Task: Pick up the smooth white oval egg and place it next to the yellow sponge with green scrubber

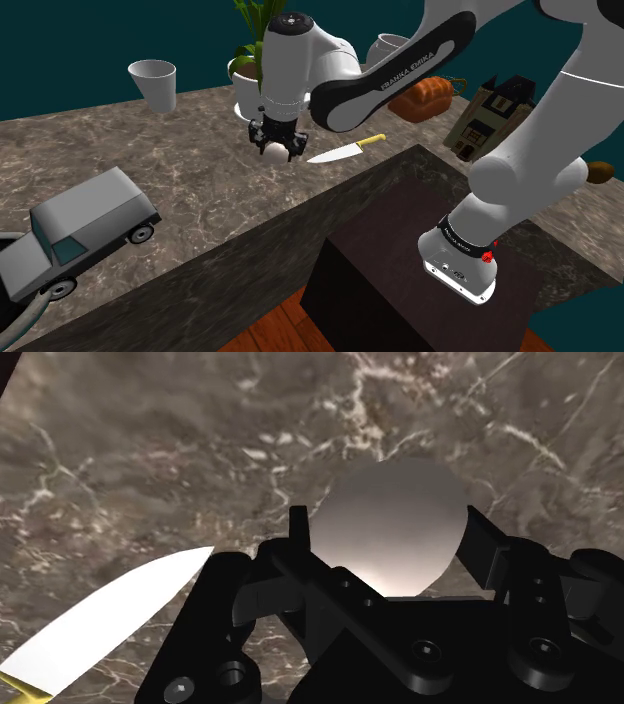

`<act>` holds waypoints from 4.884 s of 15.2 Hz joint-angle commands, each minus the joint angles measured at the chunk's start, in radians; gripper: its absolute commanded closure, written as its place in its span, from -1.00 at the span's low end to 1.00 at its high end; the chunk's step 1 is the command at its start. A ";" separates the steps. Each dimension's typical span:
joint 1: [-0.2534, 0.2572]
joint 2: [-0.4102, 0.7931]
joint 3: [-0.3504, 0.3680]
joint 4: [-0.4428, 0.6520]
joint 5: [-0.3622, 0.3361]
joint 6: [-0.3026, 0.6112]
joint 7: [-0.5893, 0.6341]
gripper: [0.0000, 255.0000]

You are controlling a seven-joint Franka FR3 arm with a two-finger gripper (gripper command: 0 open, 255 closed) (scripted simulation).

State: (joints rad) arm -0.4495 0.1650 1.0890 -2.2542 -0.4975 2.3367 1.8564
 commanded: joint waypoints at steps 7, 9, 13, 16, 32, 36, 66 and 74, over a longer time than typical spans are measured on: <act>-0.062 -0.136 0.058 0.025 0.189 -0.052 -0.144 1.00; -0.067 -0.172 0.059 0.034 0.237 -0.069 -0.182 1.00; -0.064 -0.237 0.047 0.057 0.321 -0.108 -0.249 1.00; -0.054 -0.276 0.029 0.078 0.370 -0.142 -0.289 1.00; -0.009 -0.501 -0.268 -0.031 0.577 -0.163 -0.668 1.00; -0.024 -0.524 -0.356 -0.075 0.588 -0.140 -0.781 1.00; -0.318 -0.171 -0.784 0.190 0.455 -0.066 -1.414 1.00; -0.381 0.029 -0.844 0.441 0.431 -0.121 -1.537 1.00</act>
State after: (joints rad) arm -0.8228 0.1596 0.2525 -1.8586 -0.0624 2.2274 0.3357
